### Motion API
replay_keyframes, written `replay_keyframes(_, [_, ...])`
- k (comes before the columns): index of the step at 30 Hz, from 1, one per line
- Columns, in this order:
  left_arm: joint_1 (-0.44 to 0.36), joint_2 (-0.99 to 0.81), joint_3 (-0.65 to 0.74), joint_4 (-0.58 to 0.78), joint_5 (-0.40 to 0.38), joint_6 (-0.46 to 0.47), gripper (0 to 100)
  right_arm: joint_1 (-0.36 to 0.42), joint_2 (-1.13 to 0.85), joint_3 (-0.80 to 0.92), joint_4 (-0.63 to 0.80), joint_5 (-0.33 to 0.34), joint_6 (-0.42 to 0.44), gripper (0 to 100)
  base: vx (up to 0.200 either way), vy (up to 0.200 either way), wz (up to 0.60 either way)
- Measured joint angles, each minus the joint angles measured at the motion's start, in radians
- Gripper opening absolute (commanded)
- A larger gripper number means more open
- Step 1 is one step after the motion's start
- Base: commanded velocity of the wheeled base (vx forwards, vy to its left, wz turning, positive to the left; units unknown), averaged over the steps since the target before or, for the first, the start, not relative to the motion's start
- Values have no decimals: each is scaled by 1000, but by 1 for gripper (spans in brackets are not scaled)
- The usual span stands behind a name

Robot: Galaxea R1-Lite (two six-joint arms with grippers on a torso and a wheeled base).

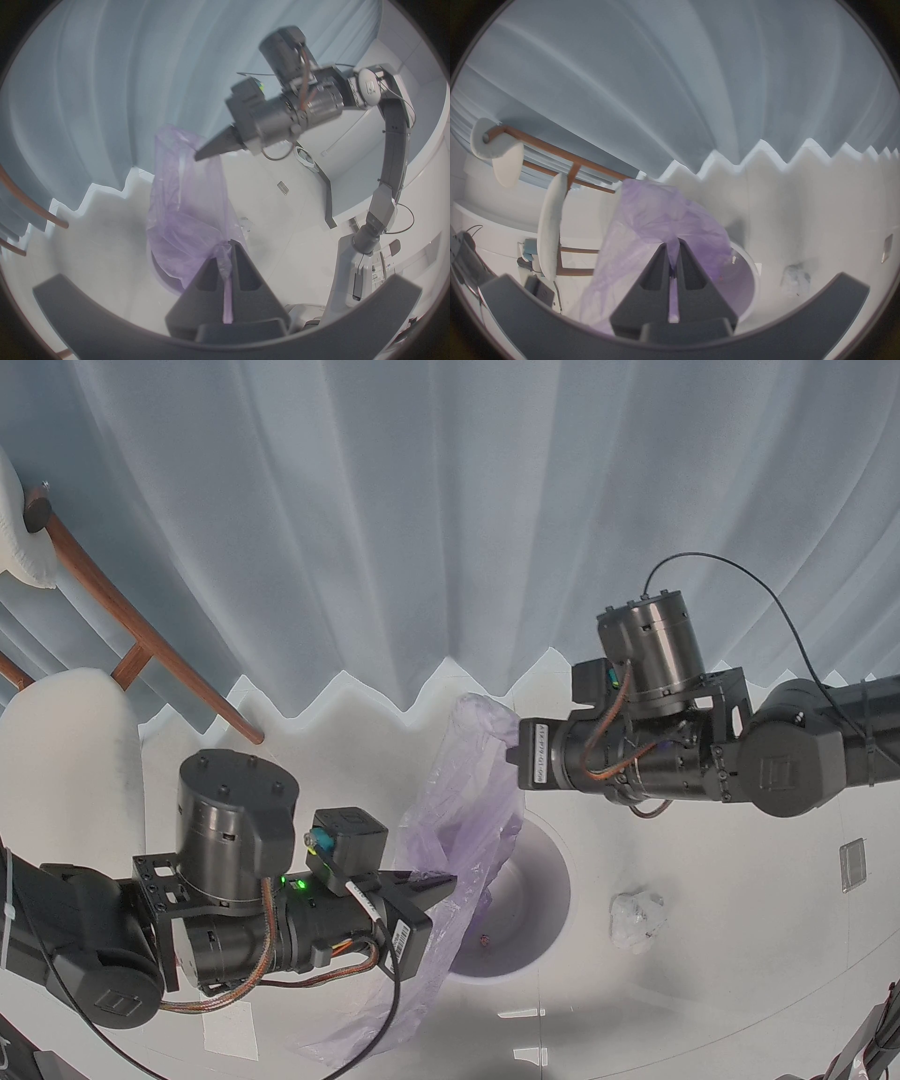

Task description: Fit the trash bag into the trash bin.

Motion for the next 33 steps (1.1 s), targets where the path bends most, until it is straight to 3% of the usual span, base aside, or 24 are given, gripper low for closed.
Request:
replay_keyframes(12, [-18, 64, -80, 1, 17, -56, 0, -167, -125, 229, 21, 7, -97, 0, 0, 0, 0])
replay_keyframes(22, [-73, 234, -202, -4, 39, -66, 0, -292, -117, 231, 21, 133, -183, 0, 0, 0, 0])
replay_keyframes(26, [-65, 296, -242, -6, 77, -65, 0, -316, -85, 225, 10, 152, -186, 0, 0, 0, 0])
replay_keyframes(33, [-26, 356, -271, -7, 82, -64, 0, -328, -12, 219, -137, 153, -183, 0, 0, 0, 0])
